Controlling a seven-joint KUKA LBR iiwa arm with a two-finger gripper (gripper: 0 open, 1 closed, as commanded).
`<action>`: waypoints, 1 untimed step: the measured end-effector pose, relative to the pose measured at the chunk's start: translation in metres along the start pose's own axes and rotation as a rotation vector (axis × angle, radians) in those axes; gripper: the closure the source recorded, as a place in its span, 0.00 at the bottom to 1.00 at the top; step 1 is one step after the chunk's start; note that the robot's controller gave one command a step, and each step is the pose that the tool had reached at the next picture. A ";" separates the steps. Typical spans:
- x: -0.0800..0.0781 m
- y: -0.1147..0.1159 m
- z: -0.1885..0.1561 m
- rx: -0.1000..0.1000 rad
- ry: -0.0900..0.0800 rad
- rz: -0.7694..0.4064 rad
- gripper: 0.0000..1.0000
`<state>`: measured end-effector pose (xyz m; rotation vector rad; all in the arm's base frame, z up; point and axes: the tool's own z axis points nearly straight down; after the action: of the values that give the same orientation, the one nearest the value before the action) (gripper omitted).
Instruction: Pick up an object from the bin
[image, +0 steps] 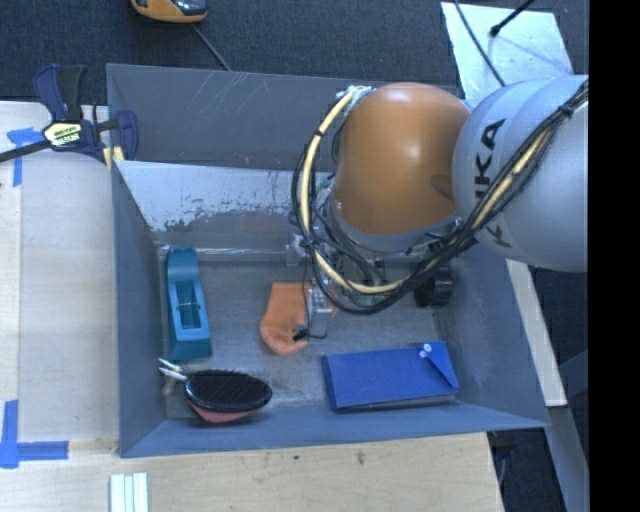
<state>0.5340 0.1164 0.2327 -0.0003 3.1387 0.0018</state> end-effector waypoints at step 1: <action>-0.001 0.000 0.001 0.000 0.000 -0.001 0.00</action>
Offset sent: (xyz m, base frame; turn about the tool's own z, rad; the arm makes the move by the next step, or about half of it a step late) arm -0.0156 0.0038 0.0238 -0.2349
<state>0.5345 0.1162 0.2319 -0.0017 3.1383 0.0018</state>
